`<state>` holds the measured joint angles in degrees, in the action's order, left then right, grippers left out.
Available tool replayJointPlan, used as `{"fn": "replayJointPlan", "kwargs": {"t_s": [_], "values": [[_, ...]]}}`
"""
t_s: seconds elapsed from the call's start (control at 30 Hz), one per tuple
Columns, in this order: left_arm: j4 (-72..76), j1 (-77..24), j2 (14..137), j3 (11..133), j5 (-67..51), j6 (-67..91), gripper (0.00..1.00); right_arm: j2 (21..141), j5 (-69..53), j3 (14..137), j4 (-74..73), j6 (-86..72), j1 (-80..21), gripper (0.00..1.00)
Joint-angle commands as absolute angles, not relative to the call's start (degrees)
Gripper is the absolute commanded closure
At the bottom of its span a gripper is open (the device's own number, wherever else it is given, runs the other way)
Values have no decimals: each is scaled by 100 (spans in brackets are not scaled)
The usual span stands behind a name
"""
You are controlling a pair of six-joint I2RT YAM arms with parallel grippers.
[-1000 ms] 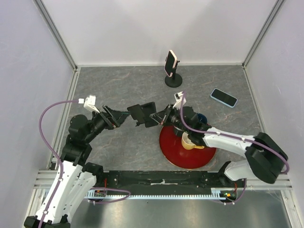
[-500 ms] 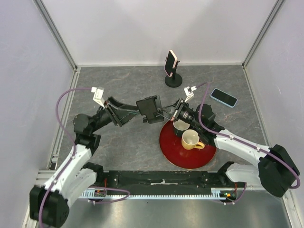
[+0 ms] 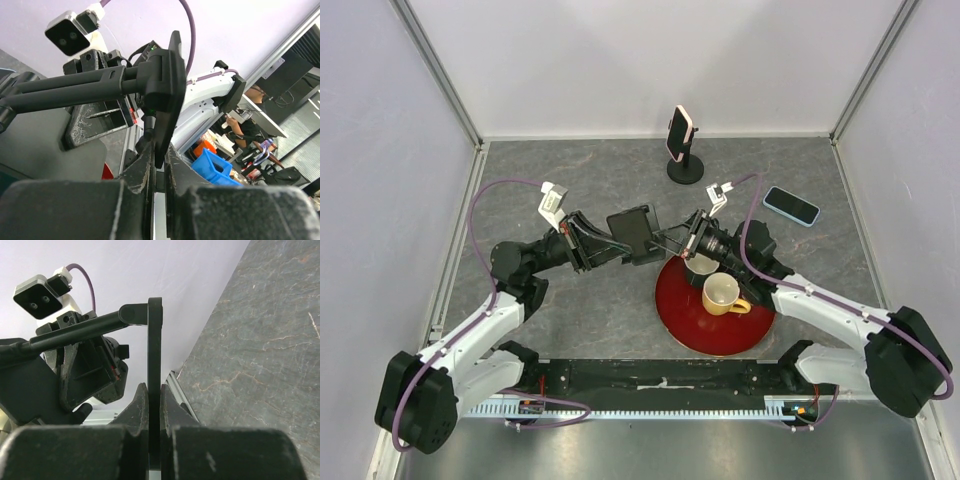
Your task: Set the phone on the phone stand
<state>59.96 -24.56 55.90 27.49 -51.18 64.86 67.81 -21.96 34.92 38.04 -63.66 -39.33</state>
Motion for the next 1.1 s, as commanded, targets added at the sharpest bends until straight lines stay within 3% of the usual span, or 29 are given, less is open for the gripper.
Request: {"fn": "replayJointPlan", "kwargs": {"t_s": [0.0,0.03,0.13,0.17,0.27,0.43,0.67,0.83,1.07], "values": [[6188,-2522,5537,2953,-5370,6373,92,6566,-2486,3533,4115,-6074,-3911,94],[6161,-2522,5528,2962,-5405,6337,98,6505,-2557,3533,4052,-5978,-3911,91],[5565,-2522,5388,3128,-5554,5978,98,6373,-2794,3621,3378,-5337,-3911,67],[5329,-2522,5353,3199,-5659,5837,98,6302,-2847,3769,3070,-4839,-3911,53],[4774,-2514,5247,3470,-6036,5416,98,6136,-2927,4094,1559,-3967,-3885,30],[3631,-2479,5063,3779,-6468,4887,98,5566,-3024,4236,-367,-2453,-3806,2],[2901,-2400,4816,3929,-6741,4422,98,4606,-3541,4498,-1590,-1864,-3788,2],[2883,-2408,4913,3797,-7320,4368,98,4701,-4516,5298,-1775,-1819,-3788,3],[2488,-2408,4931,3770,-7559,3948,98,5703,-4746,6467,-1398,-2355,-3840,27]]}}
